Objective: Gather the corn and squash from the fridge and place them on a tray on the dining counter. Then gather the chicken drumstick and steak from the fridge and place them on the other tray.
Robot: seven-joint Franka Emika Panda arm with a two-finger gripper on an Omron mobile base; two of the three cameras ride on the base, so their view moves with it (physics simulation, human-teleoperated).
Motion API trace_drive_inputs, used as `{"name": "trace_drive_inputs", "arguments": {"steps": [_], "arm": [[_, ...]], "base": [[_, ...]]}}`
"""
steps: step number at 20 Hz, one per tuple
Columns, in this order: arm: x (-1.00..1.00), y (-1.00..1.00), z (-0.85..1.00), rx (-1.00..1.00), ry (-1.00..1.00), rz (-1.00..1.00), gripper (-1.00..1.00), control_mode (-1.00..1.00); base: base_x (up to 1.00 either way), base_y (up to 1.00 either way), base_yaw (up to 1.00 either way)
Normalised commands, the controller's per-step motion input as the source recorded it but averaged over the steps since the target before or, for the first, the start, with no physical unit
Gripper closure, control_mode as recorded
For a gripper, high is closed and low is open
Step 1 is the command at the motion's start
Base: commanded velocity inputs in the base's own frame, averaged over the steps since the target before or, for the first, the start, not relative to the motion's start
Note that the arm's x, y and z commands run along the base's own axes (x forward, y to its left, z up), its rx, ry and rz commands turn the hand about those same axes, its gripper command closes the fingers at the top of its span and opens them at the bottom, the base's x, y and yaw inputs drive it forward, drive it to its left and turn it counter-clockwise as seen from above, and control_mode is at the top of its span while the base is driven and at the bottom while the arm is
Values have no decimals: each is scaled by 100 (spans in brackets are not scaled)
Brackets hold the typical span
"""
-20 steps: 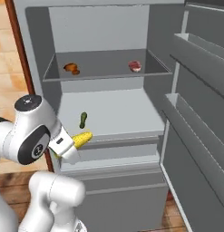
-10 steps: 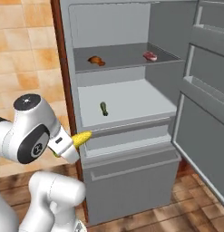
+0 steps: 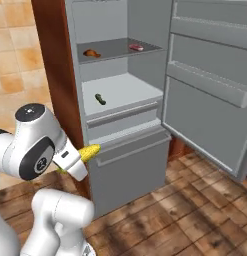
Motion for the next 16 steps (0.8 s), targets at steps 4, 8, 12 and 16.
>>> {"name": "trace_drive_inputs", "arguments": {"steps": [4, 8, 12, 16], "arm": [[0, 0, 0, 0, 0, 0, 100, 100], [0, 0, 0, 0, 0, 0, 100, 100], [0, 0, 0, 0, 0, 0, 100, 100], [0, 0, 0, 0, 0, 0, 100, 100]], "base": [[-84, 4, -46], [-72, 0, -48], [-76, 0, -50], [-80, -9, -27]]}}
